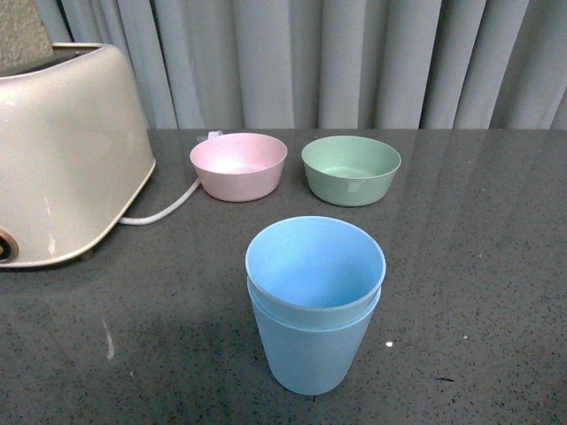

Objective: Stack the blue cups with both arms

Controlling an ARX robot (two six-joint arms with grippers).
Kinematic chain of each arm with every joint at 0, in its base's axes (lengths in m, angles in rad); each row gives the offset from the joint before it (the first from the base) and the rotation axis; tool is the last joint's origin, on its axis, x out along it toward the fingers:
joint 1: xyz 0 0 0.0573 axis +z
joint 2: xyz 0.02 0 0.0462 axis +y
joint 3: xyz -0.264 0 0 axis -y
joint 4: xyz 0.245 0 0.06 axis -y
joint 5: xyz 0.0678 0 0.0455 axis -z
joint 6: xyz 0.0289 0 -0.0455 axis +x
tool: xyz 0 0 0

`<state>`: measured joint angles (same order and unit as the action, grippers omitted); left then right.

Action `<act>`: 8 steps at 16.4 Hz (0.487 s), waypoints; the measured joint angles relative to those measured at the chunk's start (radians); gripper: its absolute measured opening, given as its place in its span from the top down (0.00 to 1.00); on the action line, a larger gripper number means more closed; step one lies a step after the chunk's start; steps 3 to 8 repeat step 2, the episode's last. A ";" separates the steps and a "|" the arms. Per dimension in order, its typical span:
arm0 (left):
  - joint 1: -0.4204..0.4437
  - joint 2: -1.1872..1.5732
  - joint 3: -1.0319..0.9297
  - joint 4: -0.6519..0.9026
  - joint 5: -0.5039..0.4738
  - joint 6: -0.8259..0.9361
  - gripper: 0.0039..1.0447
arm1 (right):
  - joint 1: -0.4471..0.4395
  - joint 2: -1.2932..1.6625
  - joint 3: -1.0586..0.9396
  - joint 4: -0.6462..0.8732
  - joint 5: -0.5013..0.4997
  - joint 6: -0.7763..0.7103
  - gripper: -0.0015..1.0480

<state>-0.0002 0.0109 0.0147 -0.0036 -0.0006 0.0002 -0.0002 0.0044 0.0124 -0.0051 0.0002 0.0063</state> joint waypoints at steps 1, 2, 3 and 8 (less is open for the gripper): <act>0.000 0.000 0.000 0.000 0.000 0.000 0.06 | 0.000 0.000 0.000 0.000 0.000 0.000 0.06; 0.000 0.000 0.000 0.000 0.000 0.000 0.06 | 0.000 0.000 0.000 0.000 0.000 0.000 0.06; 0.000 0.000 0.000 0.000 0.000 0.000 0.06 | 0.000 0.000 0.000 0.000 0.000 0.000 0.06; 0.000 0.000 0.000 0.000 0.000 0.000 0.06 | 0.000 0.000 0.000 0.000 0.000 0.000 0.06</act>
